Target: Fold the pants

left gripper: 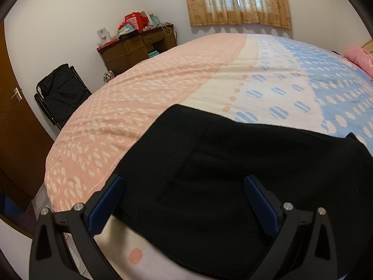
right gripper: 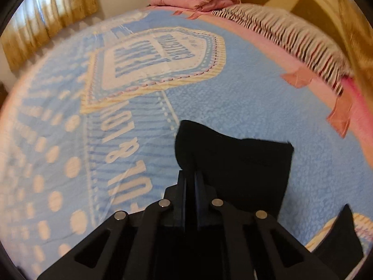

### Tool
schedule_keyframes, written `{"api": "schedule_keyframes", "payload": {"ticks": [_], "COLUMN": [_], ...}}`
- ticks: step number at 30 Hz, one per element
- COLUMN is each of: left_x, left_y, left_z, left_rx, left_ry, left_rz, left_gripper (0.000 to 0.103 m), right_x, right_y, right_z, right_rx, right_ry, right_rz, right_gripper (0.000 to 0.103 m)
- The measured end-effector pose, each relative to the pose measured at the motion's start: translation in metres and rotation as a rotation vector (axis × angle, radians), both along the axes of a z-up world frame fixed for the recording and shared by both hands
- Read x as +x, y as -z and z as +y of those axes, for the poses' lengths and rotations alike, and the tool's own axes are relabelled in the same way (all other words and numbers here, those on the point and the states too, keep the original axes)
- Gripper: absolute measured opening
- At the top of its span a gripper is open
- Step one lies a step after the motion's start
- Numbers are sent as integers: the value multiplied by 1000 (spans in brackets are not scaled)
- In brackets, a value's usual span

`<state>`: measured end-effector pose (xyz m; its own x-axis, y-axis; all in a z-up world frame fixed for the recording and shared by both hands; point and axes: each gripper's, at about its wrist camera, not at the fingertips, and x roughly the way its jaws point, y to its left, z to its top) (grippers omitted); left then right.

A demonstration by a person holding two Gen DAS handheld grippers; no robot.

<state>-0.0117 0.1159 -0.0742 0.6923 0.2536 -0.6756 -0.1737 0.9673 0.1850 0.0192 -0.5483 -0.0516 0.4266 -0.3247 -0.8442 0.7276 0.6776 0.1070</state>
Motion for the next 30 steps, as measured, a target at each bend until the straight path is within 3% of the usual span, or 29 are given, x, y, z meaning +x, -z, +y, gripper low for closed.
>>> {"api": "schedule_keyframes", "payload": {"ticks": [3,8,11,14,19,22,27,29,30], "left_x": [1,-1,-4,-6,-10,-18,-27,-30,-32], "left_y": [-2,-8,-13,-22,-43,-55,-69,-72,-73], "left_z": [2,4,1,-4,-29,-53,-85,-98,-108], "left_rx": [-12,-38,-59,-107,-141,-116,-135,-143,-145], "left_ry": [3,20,39,69,160,231,330,377,409], "left_rz": [16,37,40,34,12,-16,-28,-23,-18], "left_gripper": [103,103,103,103,103,103,103,103,103], "right_x": [-49,-144,-202,-239,-269,-272,-287,-307,-316], "right_y": [-24,-52,-49,-28,8,4,4,2,-2], "right_z": [0,10,8,1,-3,3,-3,-15,-18], "right_rx": [45,64,75,120,197,171,243,285,258], "right_ry": [-24,-29,15,55,87,64,64,141,190], "right_rz": [-147,-312,-377,-403,-464,-460,-492,-550,-558], "right_gripper": [5,5,5,5,5,6,10,11,11]}}
